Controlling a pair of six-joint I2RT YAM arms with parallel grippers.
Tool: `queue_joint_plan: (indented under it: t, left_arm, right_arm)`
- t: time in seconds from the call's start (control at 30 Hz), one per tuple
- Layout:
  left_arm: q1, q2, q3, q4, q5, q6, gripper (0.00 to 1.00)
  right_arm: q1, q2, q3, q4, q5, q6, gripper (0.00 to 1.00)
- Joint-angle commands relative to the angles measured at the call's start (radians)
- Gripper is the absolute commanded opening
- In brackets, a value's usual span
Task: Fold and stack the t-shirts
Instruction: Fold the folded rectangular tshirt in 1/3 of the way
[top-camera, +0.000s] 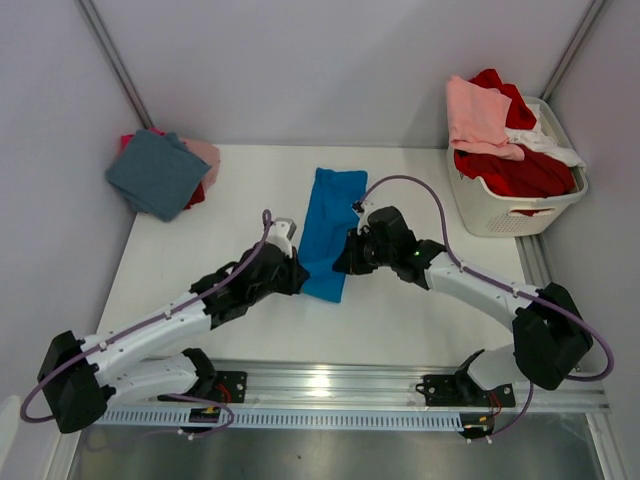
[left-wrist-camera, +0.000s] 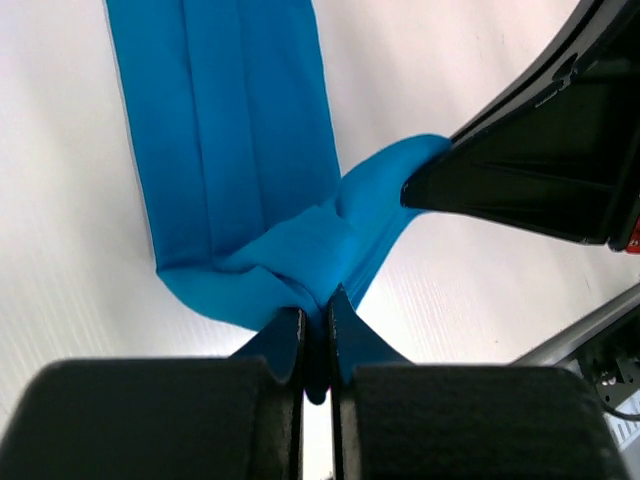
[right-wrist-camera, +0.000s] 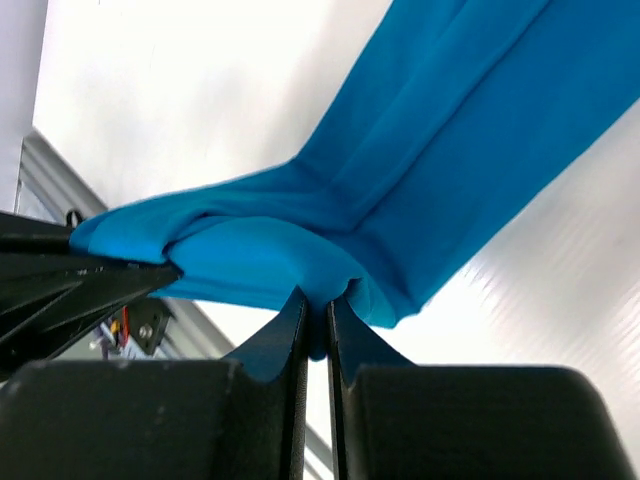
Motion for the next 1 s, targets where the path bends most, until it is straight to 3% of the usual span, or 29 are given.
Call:
queue_joint_plan:
  t: [0.0,0.5,0.97]
  left_arm:
    - [0.07,0.059,0.101,0.005,0.075,0.122,0.0]
    - [0.274,0.415,0.27,0.163,0.501,0.17,0.0]
    - [0.348,0.626,0.353,0.126,0.491,0.123,0.08]
  right_arm:
    - [-0.084,0.042,0.077,-0.051,0.097,-0.102,0.0]
    - [-0.232,0.212,0.215,-0.057,0.117,-0.102,0.0]
    - [-0.235,0.372,0.262,-0.025,0.125,-0.076,0.0]
